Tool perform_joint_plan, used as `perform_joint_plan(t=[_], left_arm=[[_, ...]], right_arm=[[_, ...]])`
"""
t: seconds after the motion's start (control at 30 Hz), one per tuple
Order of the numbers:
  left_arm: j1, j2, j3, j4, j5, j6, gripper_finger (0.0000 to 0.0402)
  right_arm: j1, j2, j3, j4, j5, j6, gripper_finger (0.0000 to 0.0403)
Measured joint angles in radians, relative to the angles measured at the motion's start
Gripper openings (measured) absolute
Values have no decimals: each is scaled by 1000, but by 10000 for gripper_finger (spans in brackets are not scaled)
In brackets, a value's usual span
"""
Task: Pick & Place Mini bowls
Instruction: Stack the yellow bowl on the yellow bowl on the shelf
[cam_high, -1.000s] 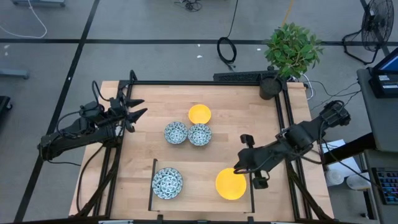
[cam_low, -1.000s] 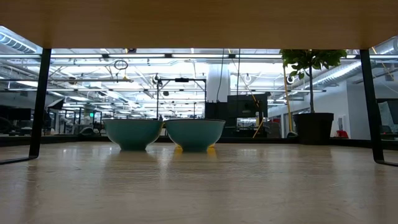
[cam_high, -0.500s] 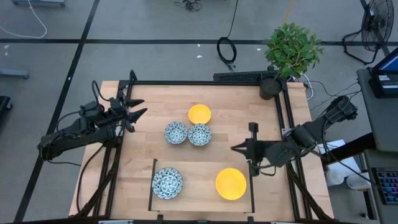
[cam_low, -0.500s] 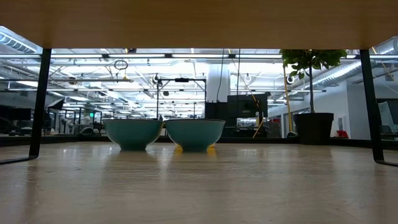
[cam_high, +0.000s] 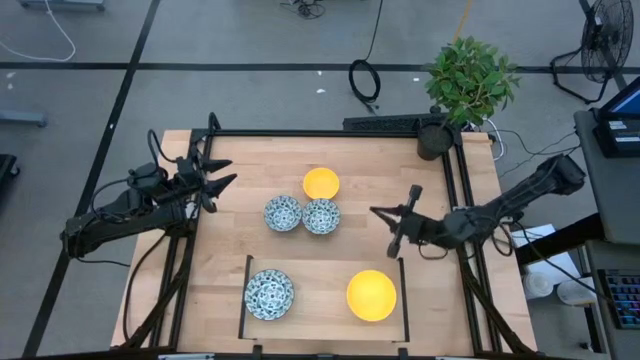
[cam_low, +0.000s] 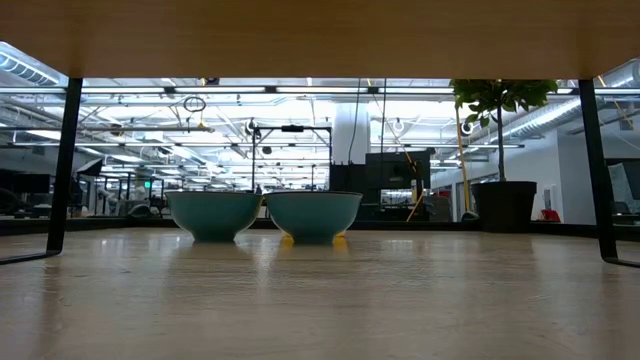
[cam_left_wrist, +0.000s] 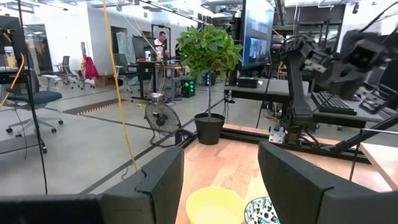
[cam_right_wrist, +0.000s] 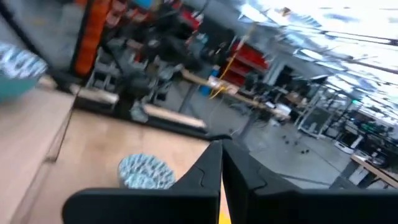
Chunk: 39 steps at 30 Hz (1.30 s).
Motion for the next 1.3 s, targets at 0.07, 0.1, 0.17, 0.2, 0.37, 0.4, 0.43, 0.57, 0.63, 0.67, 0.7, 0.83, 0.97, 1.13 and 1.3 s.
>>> perform_joint_plan(t=[0.07,0.1,0.17,0.2,0.37,0.4,0.43,0.57,0.63,0.67,0.7,0.83,0.97,1.13,1.3], left_arm=[[0,0,0,0,0,0,212],[0,0,0,0,0,0,212],[0,0,0,8,0,36,212],[0,1,0,33,-2,94,212],[0,0,0,127,-2,293,212],[0,0,0,144,-2,303,212],[0,0,0,157,-2,307,212],[0,1,0,198,1,270,212],[0,0,0,217,1,200,212],[0,0,0,222,1,157,212],[0,0,0,225,1,118,212],[0,5,0,244,-41,72,212],[0,14,0,310,-200,72,212],[2,103,1,342,-428,-75,212],[3,349,14,513,-470,-242,212]], right_arm=[[-44,-19,-58,107,-14,-1,1],[-72,-30,-80,143,-33,5,1],[-135,-51,-111,154,-97,30,0],[-167,-62,-121,143,-142,48,0],[-330,-102,-135,29,-345,112,0],[-360,-108,-135,14,-382,118,0],[-388,-115,-135,-4,-425,124,0],[-497,-119,-135,-66,-610,183,0],[-543,-119,-135,-101,-668,197,0],[-561,-119,-135,-117,-684,197,0],[-577,-119,-135,-130,-686,197,0],[-627,-118,-135,-159,-685,196,0],[-669,-118,-135,-163,-686,167,0],[-718,-118,-135,-167,-687,140,0],[-750,-118,-135,-184,-688,137,0]])
